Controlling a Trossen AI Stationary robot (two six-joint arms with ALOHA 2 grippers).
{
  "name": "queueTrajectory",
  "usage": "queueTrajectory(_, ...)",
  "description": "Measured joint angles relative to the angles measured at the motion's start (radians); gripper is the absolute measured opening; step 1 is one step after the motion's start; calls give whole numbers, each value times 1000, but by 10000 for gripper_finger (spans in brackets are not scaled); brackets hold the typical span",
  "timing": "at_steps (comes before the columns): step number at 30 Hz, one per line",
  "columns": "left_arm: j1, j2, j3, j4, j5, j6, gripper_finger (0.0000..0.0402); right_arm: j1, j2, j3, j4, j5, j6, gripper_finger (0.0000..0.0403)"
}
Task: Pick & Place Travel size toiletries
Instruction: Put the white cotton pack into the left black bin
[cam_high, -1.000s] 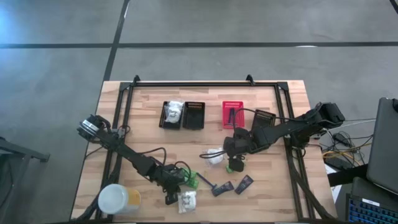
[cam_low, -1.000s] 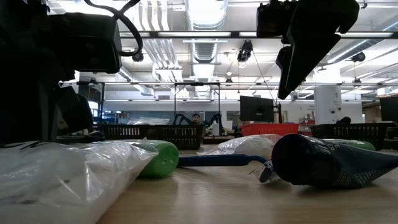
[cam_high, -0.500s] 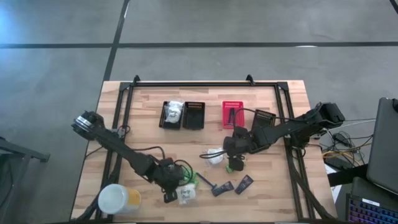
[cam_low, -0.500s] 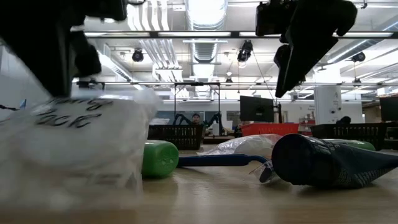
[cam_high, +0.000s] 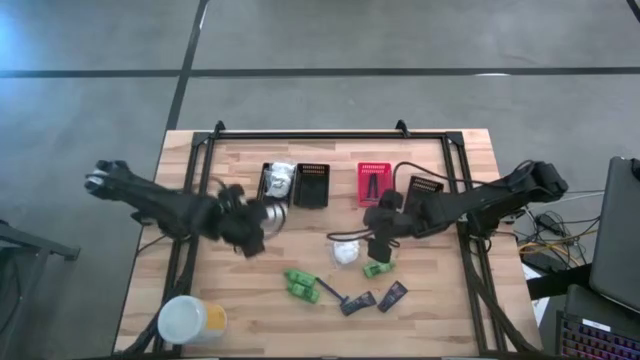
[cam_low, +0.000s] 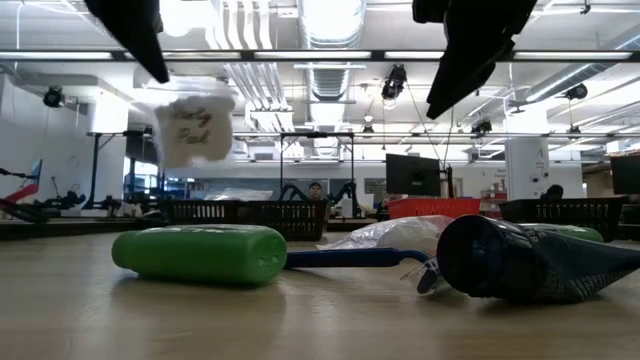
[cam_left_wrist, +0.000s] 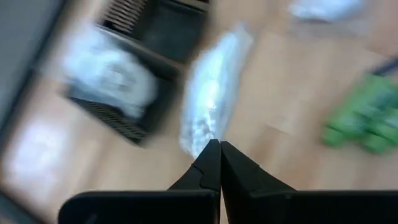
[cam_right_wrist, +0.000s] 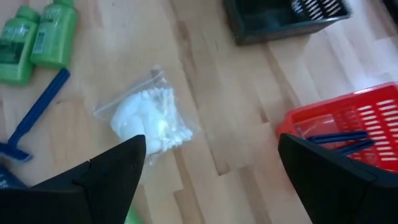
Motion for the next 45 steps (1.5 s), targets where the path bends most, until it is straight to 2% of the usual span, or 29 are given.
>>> queueTrajectory(4,149,-49,0,-31,-53,160,1,-4,-10,0,2,5,9,363)
queueTrajectory(9,329,-41,0,-2,-46,399,0,-5,-10,-1,-1,5,41,364)
queueTrajectory(14,471,-3,-1,38,-40,551,0,-5,-10,-1,-1,4,54,364)
queueTrajectory(18,540,28,-1,108,-19,649,0,-5,-10,-2,-2,4,55,364)
queueTrajectory(22,568,82,-1,126,30,706,0,-5,-10,-3,-2,3,61,364)
queueTrajectory(28,547,132,-1,106,72,695,0,-5,-10,-4,-7,1,61,364)
queueTrajectory(36,511,27,2,87,-30,574,0,-5,-10,-5,-11,1,61,364)
queueTrajectory(40,504,-10,1,87,8,554,0,-6,-10,-5,-11,1,53,364)
queueTrajectory(45,496,10,-21,90,49,549,0,-6,-10,-7,-10,1,49,364)
